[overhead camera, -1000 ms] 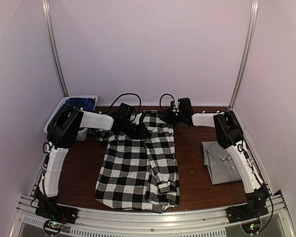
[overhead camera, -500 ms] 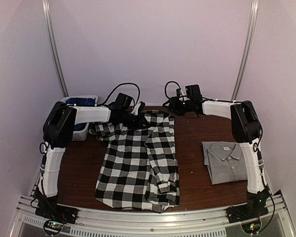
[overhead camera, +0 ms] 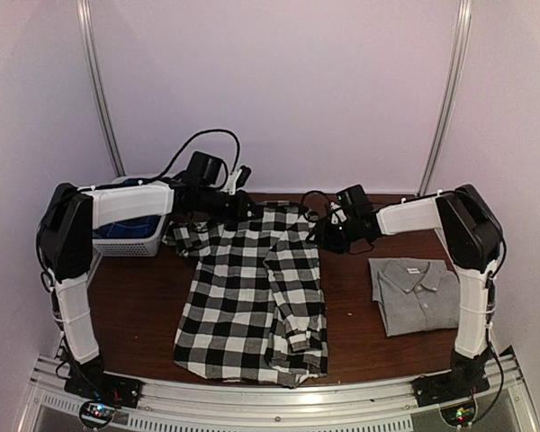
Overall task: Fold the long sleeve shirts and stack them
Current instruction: Move the right arm to the center of the board with the 1/3-folded shirt.
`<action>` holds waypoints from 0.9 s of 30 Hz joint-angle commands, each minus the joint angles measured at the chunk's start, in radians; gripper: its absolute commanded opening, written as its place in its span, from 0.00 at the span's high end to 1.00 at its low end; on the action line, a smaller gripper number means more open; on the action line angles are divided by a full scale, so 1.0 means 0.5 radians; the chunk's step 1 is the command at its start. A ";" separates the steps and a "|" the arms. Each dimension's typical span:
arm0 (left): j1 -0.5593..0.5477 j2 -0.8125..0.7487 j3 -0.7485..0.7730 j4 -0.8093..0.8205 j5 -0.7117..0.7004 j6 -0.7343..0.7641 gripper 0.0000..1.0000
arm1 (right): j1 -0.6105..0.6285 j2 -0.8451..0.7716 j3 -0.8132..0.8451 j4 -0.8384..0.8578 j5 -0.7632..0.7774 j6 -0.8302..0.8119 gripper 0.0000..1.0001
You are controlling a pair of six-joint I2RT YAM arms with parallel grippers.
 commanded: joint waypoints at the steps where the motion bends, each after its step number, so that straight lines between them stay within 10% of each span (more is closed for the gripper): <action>1: 0.013 -0.177 -0.138 -0.021 -0.106 0.045 0.87 | 0.042 -0.133 -0.124 -0.049 0.193 -0.045 0.46; 10: 0.033 -0.369 -0.294 -0.139 -0.312 0.095 0.87 | 0.083 -0.022 -0.099 -0.042 0.199 -0.044 0.50; 27: 0.099 -0.433 -0.338 -0.196 -0.401 0.104 0.87 | 0.058 0.140 0.090 -0.155 0.276 -0.074 1.00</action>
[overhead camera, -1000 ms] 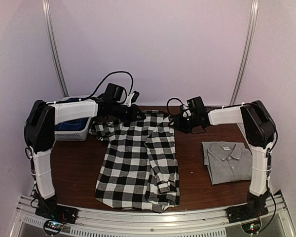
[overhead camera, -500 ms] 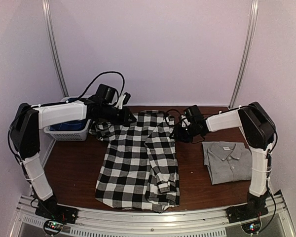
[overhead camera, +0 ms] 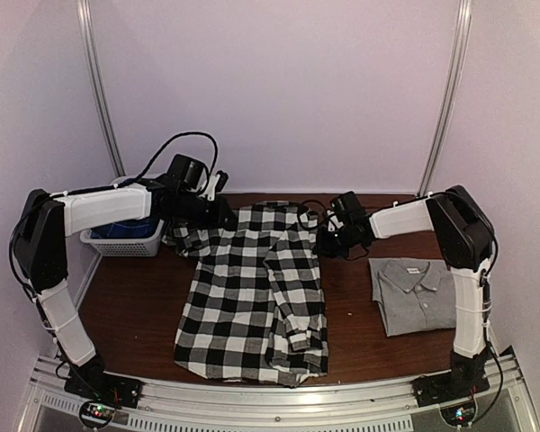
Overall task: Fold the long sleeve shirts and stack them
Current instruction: Move the right arm to the center of the board with the 1/3-folded shirt.
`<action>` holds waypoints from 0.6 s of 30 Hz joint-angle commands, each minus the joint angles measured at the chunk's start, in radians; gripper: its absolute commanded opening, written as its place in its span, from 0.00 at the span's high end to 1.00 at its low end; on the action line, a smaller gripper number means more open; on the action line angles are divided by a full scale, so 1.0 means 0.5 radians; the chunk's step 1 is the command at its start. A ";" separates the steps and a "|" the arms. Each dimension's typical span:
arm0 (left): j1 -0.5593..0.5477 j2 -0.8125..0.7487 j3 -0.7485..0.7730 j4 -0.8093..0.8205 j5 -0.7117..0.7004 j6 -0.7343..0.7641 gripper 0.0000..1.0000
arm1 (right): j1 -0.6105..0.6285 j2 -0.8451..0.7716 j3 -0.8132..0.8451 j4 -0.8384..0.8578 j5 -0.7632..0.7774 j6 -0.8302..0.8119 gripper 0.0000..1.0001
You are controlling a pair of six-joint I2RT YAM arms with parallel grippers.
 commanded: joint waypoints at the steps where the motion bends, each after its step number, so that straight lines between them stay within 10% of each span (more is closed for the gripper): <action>1: 0.035 -0.056 0.014 0.005 -0.050 0.037 0.87 | -0.029 0.035 0.091 -0.073 0.099 -0.036 1.00; 18: 0.066 0.029 0.049 -0.046 -0.244 -0.049 0.86 | -0.315 0.166 0.358 -0.327 0.115 -0.362 0.93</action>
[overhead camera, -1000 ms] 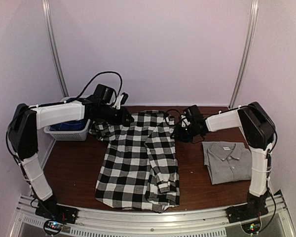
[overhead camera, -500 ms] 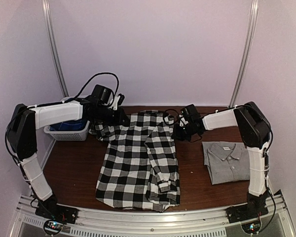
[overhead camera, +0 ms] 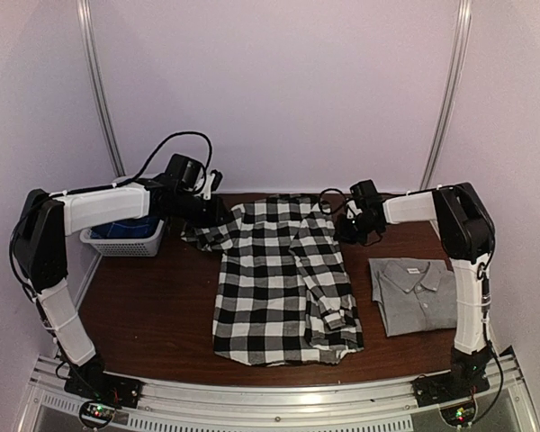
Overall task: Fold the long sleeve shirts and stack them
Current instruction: Move the right arm to the center of the board with the 1/3-folded shirt, then pick up the sleeve from the center of the board.
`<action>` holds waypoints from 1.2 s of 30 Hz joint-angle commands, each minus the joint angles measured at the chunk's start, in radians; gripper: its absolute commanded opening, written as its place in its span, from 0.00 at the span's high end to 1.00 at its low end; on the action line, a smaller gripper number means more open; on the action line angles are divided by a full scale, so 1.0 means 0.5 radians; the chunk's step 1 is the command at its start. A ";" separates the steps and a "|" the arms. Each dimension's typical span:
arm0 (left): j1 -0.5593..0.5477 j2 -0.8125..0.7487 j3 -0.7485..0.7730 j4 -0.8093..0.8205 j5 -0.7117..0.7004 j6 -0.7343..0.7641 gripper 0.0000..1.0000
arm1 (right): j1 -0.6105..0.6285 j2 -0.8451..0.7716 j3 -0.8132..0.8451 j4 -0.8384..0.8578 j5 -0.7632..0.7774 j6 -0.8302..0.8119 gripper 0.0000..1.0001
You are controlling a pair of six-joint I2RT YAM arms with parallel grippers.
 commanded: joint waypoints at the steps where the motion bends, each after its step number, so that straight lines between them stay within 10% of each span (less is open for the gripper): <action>1: 0.044 0.030 0.037 -0.029 -0.176 -0.069 0.86 | -0.016 0.062 0.165 -0.171 0.058 -0.168 0.89; 15: 0.100 0.266 0.110 -0.186 -0.573 -0.073 0.67 | -0.015 -0.302 0.063 -0.270 0.233 -0.249 0.38; 36: 0.258 0.478 -0.011 0.175 -0.505 -0.467 0.49 | 0.016 -0.684 -0.131 -0.227 0.195 -0.275 0.25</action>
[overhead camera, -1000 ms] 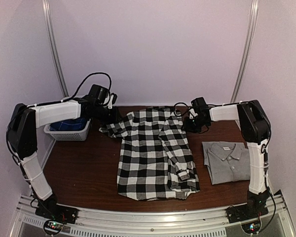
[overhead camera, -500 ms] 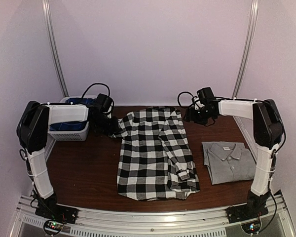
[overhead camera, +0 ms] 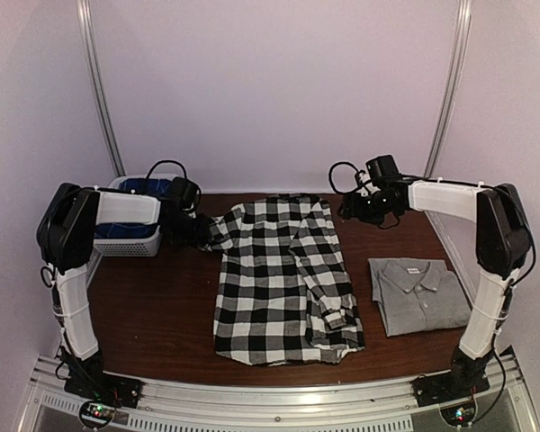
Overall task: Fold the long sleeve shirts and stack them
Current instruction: Pick up the sleeve from the center of the board.
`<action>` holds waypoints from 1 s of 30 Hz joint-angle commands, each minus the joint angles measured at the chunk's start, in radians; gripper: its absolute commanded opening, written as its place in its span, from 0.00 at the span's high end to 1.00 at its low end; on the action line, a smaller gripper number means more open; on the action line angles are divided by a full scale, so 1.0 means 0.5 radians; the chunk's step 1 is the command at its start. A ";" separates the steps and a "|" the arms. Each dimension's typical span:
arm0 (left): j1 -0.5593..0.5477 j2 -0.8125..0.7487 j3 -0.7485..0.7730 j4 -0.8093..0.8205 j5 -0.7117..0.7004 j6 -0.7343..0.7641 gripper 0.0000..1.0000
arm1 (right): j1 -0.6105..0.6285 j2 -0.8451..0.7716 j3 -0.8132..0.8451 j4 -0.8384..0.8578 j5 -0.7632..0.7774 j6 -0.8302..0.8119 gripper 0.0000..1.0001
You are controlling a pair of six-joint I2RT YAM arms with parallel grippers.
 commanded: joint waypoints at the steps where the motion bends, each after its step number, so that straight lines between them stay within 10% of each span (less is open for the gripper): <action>1: 0.030 0.079 0.005 0.181 0.103 -0.085 0.49 | 0.024 -0.112 -0.039 0.020 -0.004 -0.020 0.25; 9: 0.048 0.157 0.059 0.258 0.143 -0.104 0.54 | 0.028 -0.147 -0.057 0.013 -0.001 -0.016 0.26; 19: 0.050 0.066 0.064 0.260 0.252 -0.047 0.99 | 0.063 -0.184 -0.063 0.023 0.003 -0.010 0.27; 30: 0.037 -0.178 0.046 0.364 0.637 -0.112 1.00 | 0.210 -0.156 -0.065 0.175 -0.101 0.043 0.28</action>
